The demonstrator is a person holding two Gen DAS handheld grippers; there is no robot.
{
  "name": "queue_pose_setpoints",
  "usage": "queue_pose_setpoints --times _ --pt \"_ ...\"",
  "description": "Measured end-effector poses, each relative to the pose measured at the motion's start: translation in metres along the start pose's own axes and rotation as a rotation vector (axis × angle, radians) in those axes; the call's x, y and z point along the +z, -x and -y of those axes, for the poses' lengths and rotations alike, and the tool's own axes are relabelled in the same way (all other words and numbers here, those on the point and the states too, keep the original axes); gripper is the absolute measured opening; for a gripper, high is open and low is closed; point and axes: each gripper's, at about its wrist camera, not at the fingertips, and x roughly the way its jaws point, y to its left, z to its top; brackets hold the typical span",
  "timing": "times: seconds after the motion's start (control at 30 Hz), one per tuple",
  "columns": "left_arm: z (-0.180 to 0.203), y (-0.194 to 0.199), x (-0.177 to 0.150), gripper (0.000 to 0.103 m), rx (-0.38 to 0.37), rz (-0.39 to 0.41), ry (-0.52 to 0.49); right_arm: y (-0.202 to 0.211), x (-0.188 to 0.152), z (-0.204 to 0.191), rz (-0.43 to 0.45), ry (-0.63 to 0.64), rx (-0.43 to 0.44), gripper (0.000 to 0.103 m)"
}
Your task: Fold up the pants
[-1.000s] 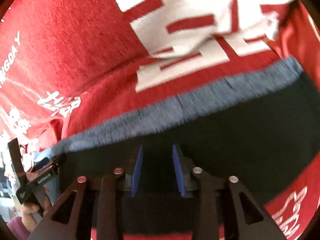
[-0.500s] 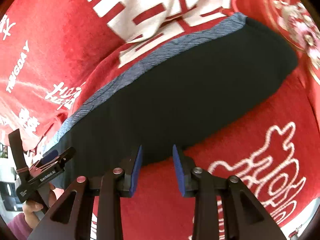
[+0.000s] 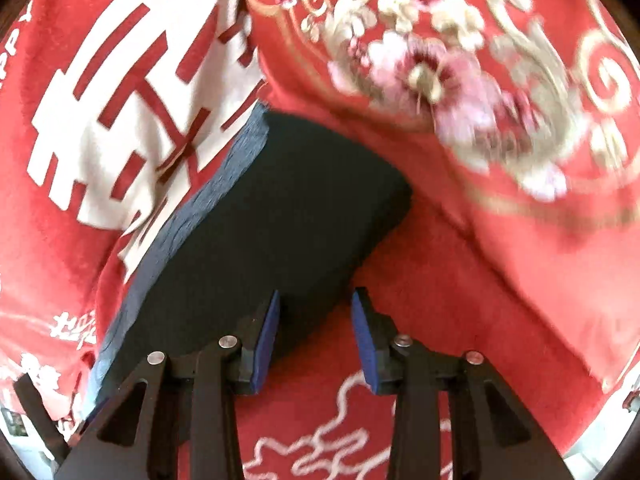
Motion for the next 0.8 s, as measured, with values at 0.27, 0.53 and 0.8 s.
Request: queue_pose_setpoints --times 0.27,0.53,0.8 --pt "0.000 0.009 0.001 0.103 0.019 0.031 0.012 0.028 0.025 -0.028 0.081 0.182 0.044 0.008" --pt "-0.002 0.008 0.002 0.103 0.007 0.037 0.016 -0.007 0.012 0.008 0.005 0.130 0.018 0.015" --pt "-0.002 0.010 0.006 0.103 0.013 0.031 0.018 0.028 -0.020 -0.002 -0.040 0.150 0.007 0.034"
